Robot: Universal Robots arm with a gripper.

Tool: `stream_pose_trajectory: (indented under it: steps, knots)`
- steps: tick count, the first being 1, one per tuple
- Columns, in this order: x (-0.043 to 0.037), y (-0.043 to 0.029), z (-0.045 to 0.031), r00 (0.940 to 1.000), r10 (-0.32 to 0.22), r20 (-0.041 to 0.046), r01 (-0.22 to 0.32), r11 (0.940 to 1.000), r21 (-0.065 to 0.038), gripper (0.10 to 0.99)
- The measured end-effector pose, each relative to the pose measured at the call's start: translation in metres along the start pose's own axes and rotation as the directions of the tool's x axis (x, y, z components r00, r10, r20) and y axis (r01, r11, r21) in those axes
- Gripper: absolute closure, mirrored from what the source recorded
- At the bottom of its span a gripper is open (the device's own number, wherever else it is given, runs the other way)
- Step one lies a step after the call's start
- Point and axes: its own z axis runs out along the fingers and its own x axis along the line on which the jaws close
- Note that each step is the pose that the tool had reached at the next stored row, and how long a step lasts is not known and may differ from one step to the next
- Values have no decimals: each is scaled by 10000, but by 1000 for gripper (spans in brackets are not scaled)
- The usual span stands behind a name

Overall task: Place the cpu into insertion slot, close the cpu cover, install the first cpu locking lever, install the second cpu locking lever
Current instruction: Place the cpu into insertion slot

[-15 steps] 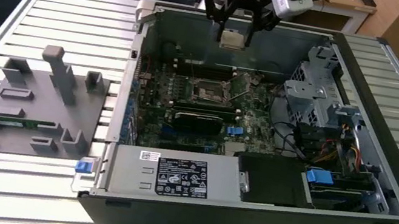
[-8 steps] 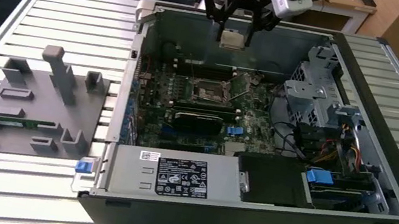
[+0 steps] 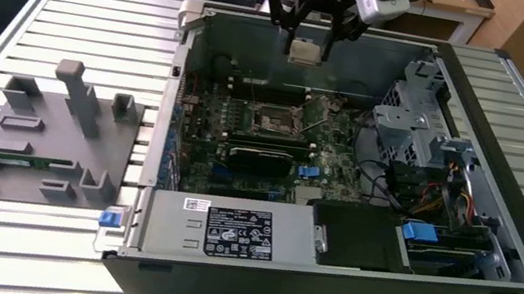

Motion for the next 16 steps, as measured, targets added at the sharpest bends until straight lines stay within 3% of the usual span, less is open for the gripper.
stream_pose_trajectory:
  steps: [16]
  knots:
    - [1,0,0,9999,155,14,-155,9999,-3,545]
